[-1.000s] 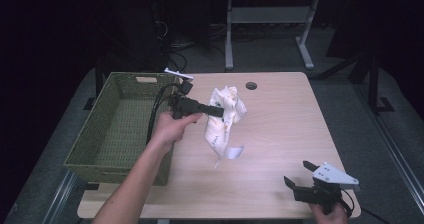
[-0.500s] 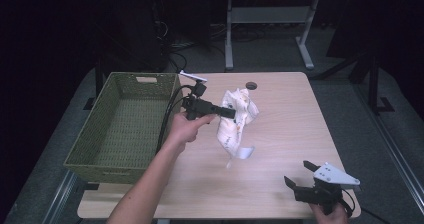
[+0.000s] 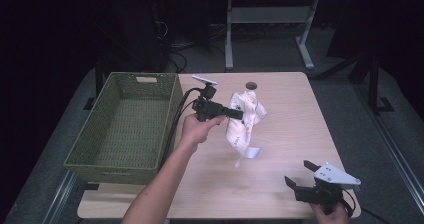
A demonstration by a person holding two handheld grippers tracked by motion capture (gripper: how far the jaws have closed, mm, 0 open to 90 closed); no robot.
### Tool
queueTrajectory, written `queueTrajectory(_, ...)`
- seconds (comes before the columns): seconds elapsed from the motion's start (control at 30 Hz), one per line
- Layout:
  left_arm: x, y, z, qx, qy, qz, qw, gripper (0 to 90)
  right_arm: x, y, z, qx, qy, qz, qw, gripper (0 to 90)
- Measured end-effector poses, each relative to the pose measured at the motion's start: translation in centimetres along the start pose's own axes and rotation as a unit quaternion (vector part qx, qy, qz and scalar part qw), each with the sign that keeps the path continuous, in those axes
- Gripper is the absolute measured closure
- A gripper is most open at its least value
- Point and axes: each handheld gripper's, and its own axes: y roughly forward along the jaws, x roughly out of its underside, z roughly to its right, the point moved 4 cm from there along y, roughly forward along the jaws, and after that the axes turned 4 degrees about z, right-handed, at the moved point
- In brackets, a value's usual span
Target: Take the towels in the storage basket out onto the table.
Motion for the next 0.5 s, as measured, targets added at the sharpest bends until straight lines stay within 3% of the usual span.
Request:
queueTrajectory(0.2,0.7,1.8,-0.7,-0.025,0.001,-0.019,0.9995,70.6,0.1,0.0,0.0,-0.001,0.003,-0.002,1.0,13.7)
queueTrajectory(0.27,1.0,2.3,-0.9,-0.044,0.013,-0.033,0.9984,70.6,0.1,0.0,0.1,0.0,0.003,-0.004,1.0,13.7)
queueTrajectory(0.37,1.4,2.8,-1.2,-0.054,0.015,-0.037,0.9978,70.6,0.1,0.0,0.0,0.001,0.002,-0.003,1.0,13.7)
queueTrajectory(0.5,1.7,3.4,-1.6,-0.082,0.02,-0.04,0.9956,70.8,0.1,0.0,0.0,0.0,0.001,-0.003,1.0,13.8)
